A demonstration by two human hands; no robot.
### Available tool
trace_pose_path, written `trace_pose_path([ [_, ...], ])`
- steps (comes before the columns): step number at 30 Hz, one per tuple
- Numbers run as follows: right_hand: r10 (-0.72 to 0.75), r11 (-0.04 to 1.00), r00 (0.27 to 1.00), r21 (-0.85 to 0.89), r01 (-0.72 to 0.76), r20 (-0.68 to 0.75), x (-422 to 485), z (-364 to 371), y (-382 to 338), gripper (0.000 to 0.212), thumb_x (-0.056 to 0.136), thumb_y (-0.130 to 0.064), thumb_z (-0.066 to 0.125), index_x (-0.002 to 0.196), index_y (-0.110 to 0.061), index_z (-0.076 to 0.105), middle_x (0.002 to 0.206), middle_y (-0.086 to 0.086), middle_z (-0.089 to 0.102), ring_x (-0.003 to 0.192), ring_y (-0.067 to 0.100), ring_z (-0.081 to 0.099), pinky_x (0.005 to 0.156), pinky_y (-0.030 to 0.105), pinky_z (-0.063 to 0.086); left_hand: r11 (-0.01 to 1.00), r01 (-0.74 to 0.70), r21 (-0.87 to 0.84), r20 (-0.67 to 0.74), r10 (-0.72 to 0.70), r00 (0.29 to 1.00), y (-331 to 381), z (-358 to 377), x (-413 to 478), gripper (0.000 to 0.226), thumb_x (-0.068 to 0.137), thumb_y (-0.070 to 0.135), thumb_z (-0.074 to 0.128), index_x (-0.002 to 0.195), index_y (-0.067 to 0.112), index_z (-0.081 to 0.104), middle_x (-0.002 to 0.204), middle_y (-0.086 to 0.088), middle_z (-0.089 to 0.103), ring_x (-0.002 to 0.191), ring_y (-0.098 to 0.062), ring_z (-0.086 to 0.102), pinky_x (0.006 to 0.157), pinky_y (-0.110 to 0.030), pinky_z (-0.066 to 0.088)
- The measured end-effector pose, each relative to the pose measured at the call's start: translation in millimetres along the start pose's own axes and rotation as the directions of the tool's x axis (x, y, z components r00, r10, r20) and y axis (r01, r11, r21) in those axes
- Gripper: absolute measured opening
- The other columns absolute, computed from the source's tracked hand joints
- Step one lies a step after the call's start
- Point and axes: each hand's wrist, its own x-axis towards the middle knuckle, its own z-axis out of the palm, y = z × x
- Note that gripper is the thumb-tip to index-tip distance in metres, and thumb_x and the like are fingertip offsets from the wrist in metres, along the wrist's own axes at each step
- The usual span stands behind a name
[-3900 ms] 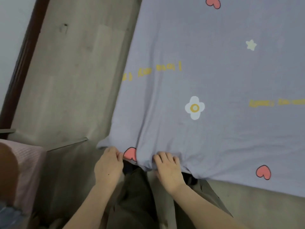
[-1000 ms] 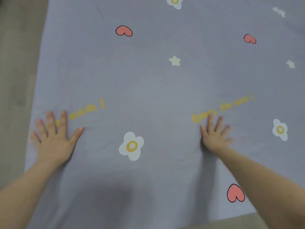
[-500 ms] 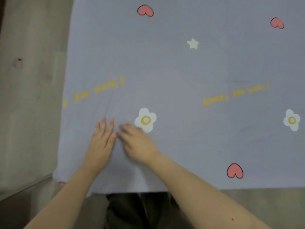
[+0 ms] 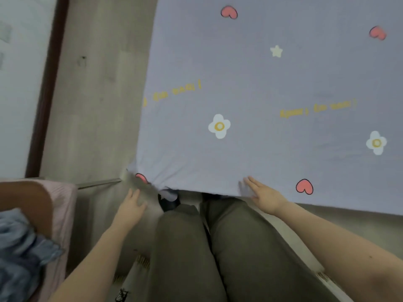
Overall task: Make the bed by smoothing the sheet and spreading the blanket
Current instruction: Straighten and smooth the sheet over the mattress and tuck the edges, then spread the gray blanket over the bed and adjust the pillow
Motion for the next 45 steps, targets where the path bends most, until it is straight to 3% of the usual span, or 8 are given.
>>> trace_pose_path([
  [6, 0.04, 0.989, 0.996, 0.147, -0.028, -0.076, -44.1, -29.2, -41.8, 0.05, 0.101, -0.026, 0.043, 0.148, -0.013, 0.031, 0.156, 0.003, 0.031, 0.142, 0.017, 0.031, 0.113, 0.024, 0.019, 0.815, 0.068, -0.575, -0.077, -0.137, 0.988, -6.5, -11.3, -80.0, 0.032, 0.097, 0.017, 0.055, 0.126, 0.005, 0.059, 0.125, -0.015, 0.063, 0.109, -0.028, 0.06, 0.095, -0.033, 0.043],
  [13, 0.144, 0.935, 0.989, 0.332, -0.123, -0.039, -100.1, -37.7, -52.3, 0.029, 0.1, -0.025, 0.048, 0.123, -0.013, 0.059, 0.129, 0.004, 0.059, 0.124, 0.02, 0.052, 0.099, 0.025, 0.034, 0.616, 0.066, -0.785, -0.075, -0.199, 0.977, -23.7, -10.5, -145.7, 0.022, 0.096, 0.012, 0.056, 0.116, 0.007, 0.064, 0.105, -0.011, 0.068, 0.088, -0.02, 0.064, 0.076, -0.026, 0.043],
  [18, 0.198, 0.864, 0.98, 0.467, -0.187, 0.025, -115.3, -45.9, -54.8, 0.022, 0.097, -0.016, 0.055, 0.107, 0.0, 0.066, 0.102, 0.013, 0.068, 0.085, 0.02, 0.062, 0.075, 0.026, 0.043, 0.391, 0.11, -0.914, -0.035, -0.346, 0.937, -52.3, 18.2, -180.3, 0.025, 0.095, 0.003, 0.055, 0.116, -0.007, 0.062, 0.095, -0.012, 0.066, 0.089, -0.026, 0.063, 0.095, -0.042, 0.048],
  [25, 0.065, 0.962, 0.986, 0.254, -0.103, 0.151, -86.8, -58.4, -143.8, 0.022, 0.1, -0.023, 0.049, 0.105, -0.008, 0.063, 0.116, 0.017, 0.064, 0.096, 0.027, 0.06, 0.072, 0.028, 0.041, -0.005, 0.17, -0.985, 0.147, -0.528, 0.837, -75.2, 86.3, -261.0, 0.02, 0.096, 0.004, 0.053, 0.113, -0.003, 0.062, 0.1, -0.016, 0.065, 0.09, -0.024, 0.06, 0.069, -0.022, 0.049],
  [29, -0.129, 0.992, 0.969, 0.035, 0.125, 0.213, -75.4, -42.4, -222.6, 0.028, 0.1, -0.026, 0.048, 0.117, -0.01, 0.063, 0.121, 0.012, 0.063, 0.109, 0.023, 0.057, 0.096, 0.032, 0.04, -0.166, 0.216, -0.962, 0.273, -0.597, 0.754, -83.7, 141.3, -306.8, 0.013, 0.097, 0.008, 0.054, 0.1, 0.004, 0.066, 0.09, -0.013, 0.068, 0.078, -0.021, 0.06, 0.061, -0.019, 0.048],
  [35, -0.291, 0.928, 0.897, -0.13, 0.35, 0.334, -80.7, -8.3, -336.5, 0.032, 0.1, -0.027, 0.047, 0.128, -0.014, 0.059, 0.129, 0.003, 0.058, 0.121, 0.02, 0.051, 0.107, 0.033, 0.036, -0.349, 0.337, -0.874, 0.483, -0.567, 0.667, -97.5, 192.1, -330.1, 0.029, 0.094, 0.006, 0.056, 0.121, -0.006, 0.06, 0.128, -0.022, 0.058, 0.119, -0.035, 0.053, 0.096, -0.035, 0.043],
  [41, -0.293, 0.892, 0.898, -0.243, 0.38, 0.329, -75.1, 17.8, -432.7, 0.037, 0.1, -0.029, 0.046, 0.133, -0.014, 0.053, 0.131, 0.009, 0.056, 0.122, 0.025, 0.051, 0.101, 0.028, 0.035, -0.393, 0.352, -0.85, 0.526, -0.573, 0.629, -180.7, 163.6, -322.1, 0.047, 0.104, 0.028, 0.037, 0.14, -0.002, 0.042, 0.149, -0.022, 0.038, 0.137, -0.034, 0.037, 0.108, -0.033, 0.03],
  [45, -0.27, 0.926, 0.945, -0.219, 0.308, 0.187, -63.8, 13.9, -472.8, 0.034, 0.1, -0.021, 0.048, 0.129, -0.007, 0.057, 0.121, 0.012, 0.058, 0.114, 0.028, 0.052, 0.099, 0.035, 0.037, -0.352, 0.233, -0.907, 0.396, -0.519, 0.757, -241.7, 107.7, -307.1, 0.049, 0.103, 0.039, 0.036, 0.135, 0.006, 0.052, 0.137, -0.016, 0.054, 0.126, -0.029, 0.051, 0.1, -0.031, 0.038],
])
